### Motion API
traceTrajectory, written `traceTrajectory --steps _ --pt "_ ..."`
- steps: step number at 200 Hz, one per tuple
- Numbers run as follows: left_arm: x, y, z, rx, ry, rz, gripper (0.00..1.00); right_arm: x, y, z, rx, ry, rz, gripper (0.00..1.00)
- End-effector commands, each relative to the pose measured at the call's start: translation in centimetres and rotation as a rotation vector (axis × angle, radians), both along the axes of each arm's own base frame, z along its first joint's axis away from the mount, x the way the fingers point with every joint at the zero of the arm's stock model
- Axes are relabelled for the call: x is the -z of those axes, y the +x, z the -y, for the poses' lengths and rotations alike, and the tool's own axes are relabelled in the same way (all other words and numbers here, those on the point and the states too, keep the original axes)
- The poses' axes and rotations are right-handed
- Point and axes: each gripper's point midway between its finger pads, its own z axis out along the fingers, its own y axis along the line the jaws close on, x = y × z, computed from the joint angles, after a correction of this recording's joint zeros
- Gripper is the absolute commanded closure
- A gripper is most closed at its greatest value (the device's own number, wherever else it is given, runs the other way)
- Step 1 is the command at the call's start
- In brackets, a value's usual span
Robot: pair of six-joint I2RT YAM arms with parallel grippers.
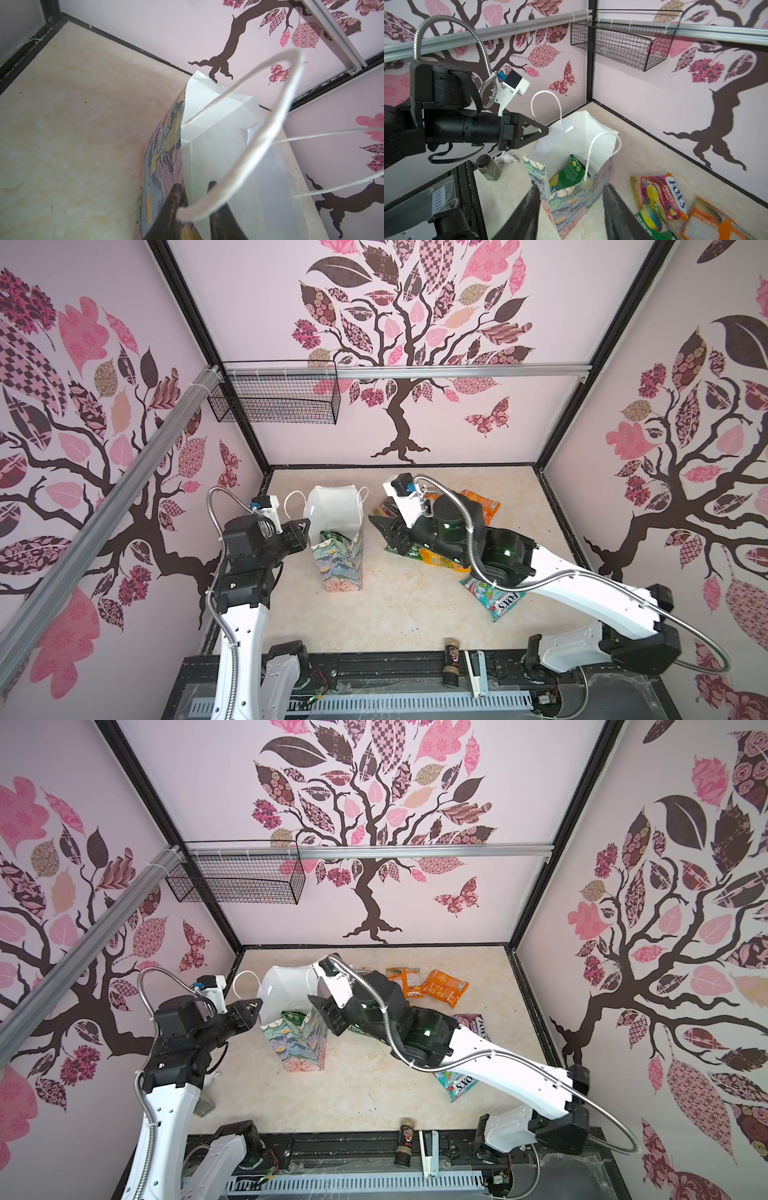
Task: Place the snacks into the paper bag
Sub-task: 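Move the right gripper back over the remaining snack packets, then lower the right gripper onto the teal Fox's Mint Blossom candy bag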
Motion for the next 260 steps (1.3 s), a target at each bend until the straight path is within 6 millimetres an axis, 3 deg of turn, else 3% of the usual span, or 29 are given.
traceTrajectory --steps 1,26,86,156,193,222,260 --pt "0.1 -0.1 0.0 0.003 0.004 0.009 0.72 6.2 0.5 3.6 0.130 -0.178 -0.102 0.45" --pt "0.3 -0.1 0.0 0.006 0.000 0.004 0.71 10.7 0.3 7.3 0.243 -0.258 -0.195 0.44" --pt "0.2 0.0 0.1 0.008 -0.003 0.004 0.70 14.7 -0.6 14.0 0.456 -0.312 -0.318 0.37" --pt "0.2 -0.1 0.0 0.006 0.004 0.007 0.70 25.4 -1.2 22.1 0.713 -0.408 -0.609 0.19" --pt "0.3 0.0 0.1 0.009 -0.002 0.003 0.70 29.0 -1.6 24.7 0.814 -0.454 -0.636 0.11" --pt "0.2 0.0 0.1 0.010 -0.002 0.004 0.70 31.9 -1.6 25.1 0.822 -0.482 -0.687 0.06" --pt "0.3 0.0 0.1 0.011 -0.003 0.005 0.70 33.0 -1.2 25.6 0.830 -0.429 -0.709 0.05"
